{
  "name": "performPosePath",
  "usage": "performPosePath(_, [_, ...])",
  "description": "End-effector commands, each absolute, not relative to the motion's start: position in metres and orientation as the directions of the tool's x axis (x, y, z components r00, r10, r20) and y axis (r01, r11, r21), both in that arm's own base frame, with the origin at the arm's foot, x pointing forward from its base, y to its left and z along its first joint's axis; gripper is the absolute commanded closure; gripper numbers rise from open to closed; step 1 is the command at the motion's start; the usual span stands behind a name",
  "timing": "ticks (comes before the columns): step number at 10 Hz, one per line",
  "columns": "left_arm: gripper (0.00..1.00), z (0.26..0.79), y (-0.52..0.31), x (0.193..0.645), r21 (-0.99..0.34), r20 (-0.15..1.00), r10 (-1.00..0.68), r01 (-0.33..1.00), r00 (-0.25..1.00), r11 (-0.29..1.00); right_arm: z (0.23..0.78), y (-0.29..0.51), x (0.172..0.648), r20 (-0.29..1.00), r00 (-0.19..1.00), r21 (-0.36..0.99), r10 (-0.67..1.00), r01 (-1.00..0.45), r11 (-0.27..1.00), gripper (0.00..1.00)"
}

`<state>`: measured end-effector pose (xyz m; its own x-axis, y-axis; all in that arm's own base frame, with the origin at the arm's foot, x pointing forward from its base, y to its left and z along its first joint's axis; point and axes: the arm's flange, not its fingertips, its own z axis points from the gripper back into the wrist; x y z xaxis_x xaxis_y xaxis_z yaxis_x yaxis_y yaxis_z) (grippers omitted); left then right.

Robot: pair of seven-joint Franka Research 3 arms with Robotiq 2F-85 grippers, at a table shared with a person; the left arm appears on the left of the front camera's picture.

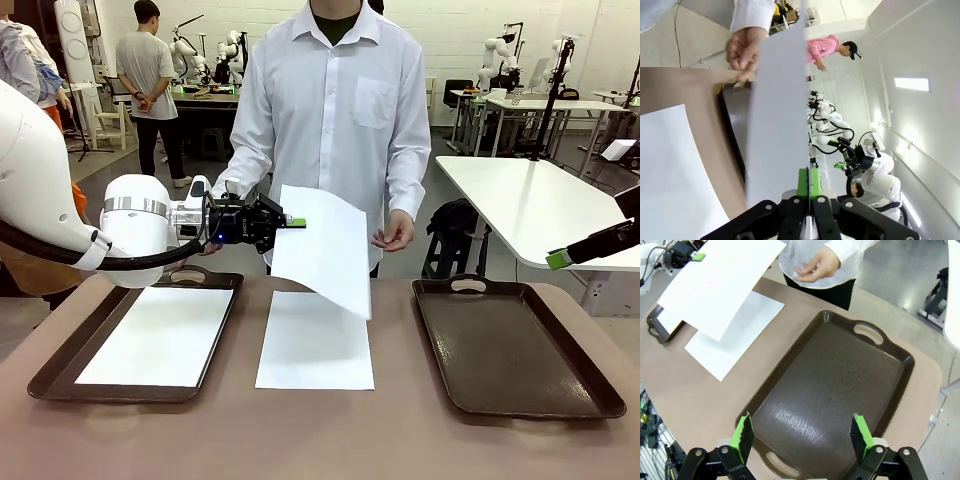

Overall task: Sort the A4 documents.
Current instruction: Place the A4 Paper in the designated Handle tray.

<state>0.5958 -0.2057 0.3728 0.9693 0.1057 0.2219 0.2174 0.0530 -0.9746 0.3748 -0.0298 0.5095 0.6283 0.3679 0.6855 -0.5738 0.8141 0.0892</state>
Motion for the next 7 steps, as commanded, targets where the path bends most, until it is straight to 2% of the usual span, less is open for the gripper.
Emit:
performPosePath(1, [1.00, 0.373, -0.206, 0.596, -0.976, 0.217, 0.112, 0.212, 0.970, 0.051, 0.507, -0.031, 0.377, 0.693, 0.622, 0.100, 0.365, -0.584, 0.806, 0.00])
performPosePath(3, [0.99, 0.373, -0.206, 0.596, -0.975, 0.222, 0.106, 0.217, 0.969, 0.053, 0.507, -0.031, 0.377, 0.693, 0.622, 0.100, 0.365, -0.584, 0.806, 0.00])
performPosePath(6, [0.99, 0.389, -0.206, 0.585, -0.958, 0.242, -0.090, 0.252, 0.966, 0.134, 0.507, -0.031, 0.377, 0.693, 0.622, 0.100, 0.365, -0.584, 0.806, 0.00])
performPosePath(7, [0.99, 0.394, -0.199, 0.572, -0.959, 0.229, -0.103, 0.243, 0.968, 0.146, 0.507, -0.031, 0.377, 0.693, 0.622, 0.100, 0.365, -0.584, 0.806, 0.00])
